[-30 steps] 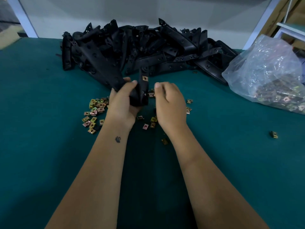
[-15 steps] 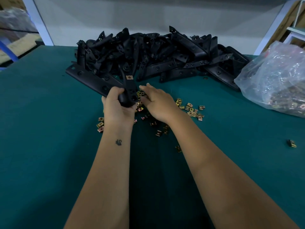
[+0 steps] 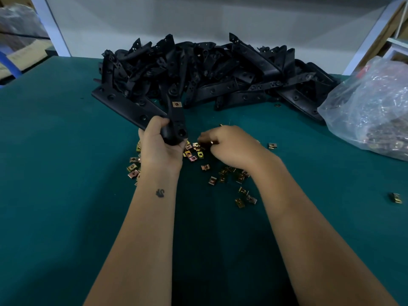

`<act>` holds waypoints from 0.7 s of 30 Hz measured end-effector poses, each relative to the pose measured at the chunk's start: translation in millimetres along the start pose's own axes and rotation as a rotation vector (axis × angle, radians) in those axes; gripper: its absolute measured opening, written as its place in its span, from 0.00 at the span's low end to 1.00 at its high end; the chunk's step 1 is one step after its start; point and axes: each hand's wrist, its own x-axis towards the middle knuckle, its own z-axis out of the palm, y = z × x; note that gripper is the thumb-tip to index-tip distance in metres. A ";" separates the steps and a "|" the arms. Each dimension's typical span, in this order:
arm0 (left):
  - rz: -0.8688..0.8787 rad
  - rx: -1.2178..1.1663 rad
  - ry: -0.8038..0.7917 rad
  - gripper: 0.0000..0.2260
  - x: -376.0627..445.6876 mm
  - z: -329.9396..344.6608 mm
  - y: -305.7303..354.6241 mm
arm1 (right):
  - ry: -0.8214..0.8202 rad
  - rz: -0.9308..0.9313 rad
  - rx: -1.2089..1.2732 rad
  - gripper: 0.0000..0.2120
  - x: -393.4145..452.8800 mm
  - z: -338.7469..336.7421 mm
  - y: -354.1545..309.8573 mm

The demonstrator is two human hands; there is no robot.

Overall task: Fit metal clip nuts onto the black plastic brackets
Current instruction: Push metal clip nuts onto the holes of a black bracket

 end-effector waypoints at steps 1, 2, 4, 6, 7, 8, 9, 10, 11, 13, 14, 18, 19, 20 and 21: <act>-0.008 0.011 0.000 0.12 0.2 1.3 -0.9 | 0.016 -0.001 0.018 0.26 -5.6 -3.3 4.0; -0.016 0.027 0.002 0.12 0.3 2.4 -1.7 | 0.039 0.000 0.038 0.25 -11.0 -6.4 7.8; -0.031 0.052 0.010 0.12 -0.2 3.8 -3.7 | 0.089 0.018 0.090 0.26 -19.6 -9.4 13.9; -0.041 0.046 0.003 0.11 -0.5 3.7 -6.0 | 0.159 0.047 0.144 0.25 -25.6 -6.4 17.5; -0.045 0.037 -0.005 0.11 -0.7 3.6 -6.8 | 0.198 0.059 0.153 0.23 -27.7 -3.4 18.4; -0.048 0.027 -0.016 0.12 -1.0 3.6 -7.4 | 0.231 0.070 0.152 0.21 -28.9 0.1 18.8; -0.050 0.020 -0.033 0.12 -1.4 3.5 -8.1 | 0.251 0.078 0.142 0.18 -29.1 3.6 18.9; -0.050 0.016 -0.053 0.13 -1.6 3.4 -8.8 | 0.258 0.083 0.121 0.16 -28.5 6.6 18.4; -0.046 0.018 -0.077 0.14 -2.0 3.4 -9.9 | 0.259 0.087 0.084 0.14 -27.2 8.9 17.2; -0.024 0.059 -0.142 0.12 -3.0 3.3 -12.8 | 0.267 0.097 0.011 0.14 -24.1 11.8 13.1; -0.011 0.101 -0.176 0.12 -3.8 3.3 -14.9 | 0.274 0.106 -0.002 0.13 -23.0 12.3 10.5; -0.039 0.167 -0.244 0.10 -4.4 -0.6 -21.8 | 0.297 0.148 0.033 0.12 -22.4 13.8 2.6; -0.058 0.145 -0.266 0.11 -4.0 -1.9 -22.2 | 0.319 0.140 0.034 0.11 -23.8 14.9 1.6; -0.073 0.125 -0.294 0.11 -3.6 -2.9 -22.3 | 0.350 0.128 0.023 0.10 -25.7 16.2 1.5; -0.085 0.113 -0.319 0.12 -4.0 -3.2 -22.2 | 0.391 0.114 0.004 0.09 -27.5 18.3 2.5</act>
